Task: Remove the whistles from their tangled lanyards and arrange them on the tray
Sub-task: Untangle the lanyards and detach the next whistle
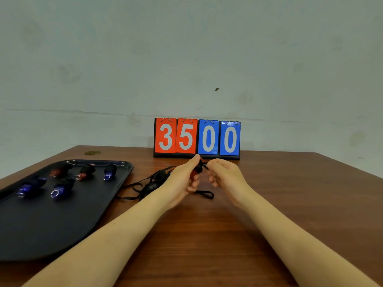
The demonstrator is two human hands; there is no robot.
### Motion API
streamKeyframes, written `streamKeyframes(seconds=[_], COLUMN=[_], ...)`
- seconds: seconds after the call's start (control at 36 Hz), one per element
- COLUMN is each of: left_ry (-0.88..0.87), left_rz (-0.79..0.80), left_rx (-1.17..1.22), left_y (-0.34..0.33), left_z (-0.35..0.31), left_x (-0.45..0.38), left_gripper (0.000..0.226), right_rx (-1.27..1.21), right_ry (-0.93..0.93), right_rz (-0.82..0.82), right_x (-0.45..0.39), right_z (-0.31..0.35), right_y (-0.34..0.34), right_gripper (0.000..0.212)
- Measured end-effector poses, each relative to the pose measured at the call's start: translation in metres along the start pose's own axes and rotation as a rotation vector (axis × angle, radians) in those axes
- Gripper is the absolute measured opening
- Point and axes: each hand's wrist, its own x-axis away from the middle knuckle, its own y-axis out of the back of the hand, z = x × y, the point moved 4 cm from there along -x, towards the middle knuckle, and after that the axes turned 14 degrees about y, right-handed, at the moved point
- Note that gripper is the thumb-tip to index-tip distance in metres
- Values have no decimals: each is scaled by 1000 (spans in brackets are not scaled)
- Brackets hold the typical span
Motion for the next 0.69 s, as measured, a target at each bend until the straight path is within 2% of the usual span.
streamKeyframes(seconds=[0.14,0.33,0.58,0.69], left_ry=[5,95,73,59], left_rz=[-11,87,142,170], left_rx=[26,318,532,580], left_y=[0,0,-8,-14], left_z=[1,2,-1,-2], left_x=[-1,1,2,6], left_gripper=[32,33,31,42], right_rx=[113,322,80,-127], right_ry=[12,26,-79,-77], right_rz=[37,94,-16,-11], right_x=[-1,-3,-1,-1], right_z=[-2,-4,-1,-5], right_y=[-2,-4,-5,-7], right_gripper=[18,14,16,16])
